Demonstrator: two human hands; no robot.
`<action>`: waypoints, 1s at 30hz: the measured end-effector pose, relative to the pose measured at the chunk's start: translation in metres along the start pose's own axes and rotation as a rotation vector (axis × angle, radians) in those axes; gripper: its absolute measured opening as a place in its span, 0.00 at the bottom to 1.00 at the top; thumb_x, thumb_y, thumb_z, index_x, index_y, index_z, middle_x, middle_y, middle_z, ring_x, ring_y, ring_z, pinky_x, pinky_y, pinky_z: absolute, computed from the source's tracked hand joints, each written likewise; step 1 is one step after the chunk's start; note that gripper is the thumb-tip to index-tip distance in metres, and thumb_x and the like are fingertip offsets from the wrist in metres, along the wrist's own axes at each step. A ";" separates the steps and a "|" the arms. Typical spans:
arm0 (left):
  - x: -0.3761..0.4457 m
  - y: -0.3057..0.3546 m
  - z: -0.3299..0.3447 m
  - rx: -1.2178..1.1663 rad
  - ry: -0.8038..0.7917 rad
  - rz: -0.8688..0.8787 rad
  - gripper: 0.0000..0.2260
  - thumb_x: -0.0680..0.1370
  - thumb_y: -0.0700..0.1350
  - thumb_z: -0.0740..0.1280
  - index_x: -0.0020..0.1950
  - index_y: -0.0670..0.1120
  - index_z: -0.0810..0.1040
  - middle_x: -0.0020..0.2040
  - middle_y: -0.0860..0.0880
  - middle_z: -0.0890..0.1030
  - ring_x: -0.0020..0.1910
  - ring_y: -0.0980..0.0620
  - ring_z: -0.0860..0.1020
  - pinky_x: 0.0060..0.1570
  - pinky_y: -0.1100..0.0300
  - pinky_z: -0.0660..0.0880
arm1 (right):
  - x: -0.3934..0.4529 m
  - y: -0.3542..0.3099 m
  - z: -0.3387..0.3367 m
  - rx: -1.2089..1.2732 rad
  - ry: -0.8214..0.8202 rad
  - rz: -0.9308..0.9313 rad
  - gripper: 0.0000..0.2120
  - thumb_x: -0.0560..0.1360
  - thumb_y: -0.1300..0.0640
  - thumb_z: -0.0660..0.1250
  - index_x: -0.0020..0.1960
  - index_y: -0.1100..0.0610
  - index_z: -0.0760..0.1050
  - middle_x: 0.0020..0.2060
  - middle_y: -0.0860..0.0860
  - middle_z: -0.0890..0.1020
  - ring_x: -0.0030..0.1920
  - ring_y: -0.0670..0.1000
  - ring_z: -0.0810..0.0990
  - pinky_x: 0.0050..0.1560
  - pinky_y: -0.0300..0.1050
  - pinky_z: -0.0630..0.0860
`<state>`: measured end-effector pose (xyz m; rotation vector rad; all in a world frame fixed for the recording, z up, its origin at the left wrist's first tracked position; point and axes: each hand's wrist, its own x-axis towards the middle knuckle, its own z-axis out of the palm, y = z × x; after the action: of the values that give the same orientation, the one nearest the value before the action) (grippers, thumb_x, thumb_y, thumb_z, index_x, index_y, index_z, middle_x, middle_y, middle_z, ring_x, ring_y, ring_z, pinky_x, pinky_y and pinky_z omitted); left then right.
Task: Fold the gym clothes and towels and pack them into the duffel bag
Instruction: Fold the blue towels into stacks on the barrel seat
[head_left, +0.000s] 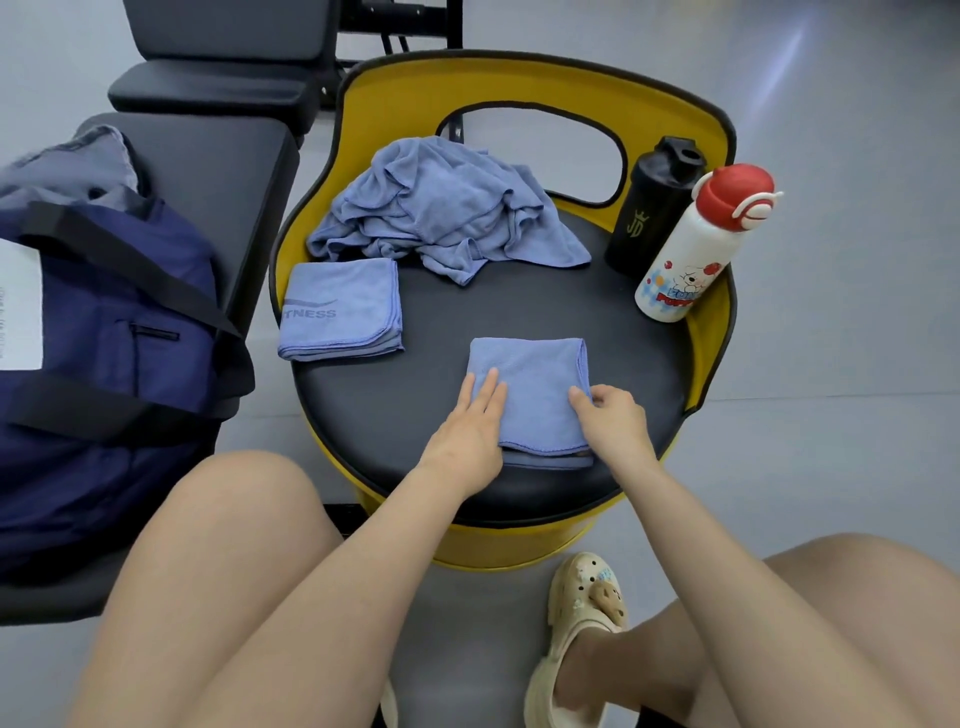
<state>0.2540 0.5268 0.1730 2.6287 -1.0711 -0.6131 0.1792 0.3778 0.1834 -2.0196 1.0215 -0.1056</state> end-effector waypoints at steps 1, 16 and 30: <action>0.000 -0.002 0.000 -0.017 0.001 0.006 0.32 0.79 0.35 0.54 0.78 0.47 0.42 0.77 0.55 0.37 0.76 0.52 0.36 0.63 0.59 0.67 | 0.000 0.001 0.001 -0.013 0.008 0.007 0.16 0.80 0.51 0.58 0.40 0.61 0.72 0.34 0.54 0.73 0.36 0.53 0.71 0.34 0.45 0.67; 0.011 -0.007 -0.015 -0.010 0.185 0.038 0.23 0.83 0.45 0.49 0.78 0.45 0.50 0.79 0.51 0.48 0.77 0.55 0.45 0.74 0.58 0.45 | 0.005 -0.003 0.027 -0.555 0.217 -0.642 0.18 0.80 0.59 0.58 0.67 0.65 0.71 0.67 0.61 0.72 0.69 0.61 0.69 0.69 0.54 0.63; 0.024 -0.014 0.015 -0.197 0.208 -0.094 0.24 0.84 0.50 0.49 0.78 0.49 0.48 0.79 0.51 0.44 0.77 0.49 0.50 0.74 0.54 0.50 | 0.019 0.011 0.036 -0.534 -0.067 -0.234 0.26 0.83 0.47 0.43 0.79 0.54 0.44 0.78 0.50 0.43 0.78 0.51 0.45 0.76 0.49 0.48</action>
<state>0.2709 0.5183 0.1475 2.5158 -0.7883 -0.4275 0.1997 0.3851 0.1471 -2.6046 0.8233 0.1250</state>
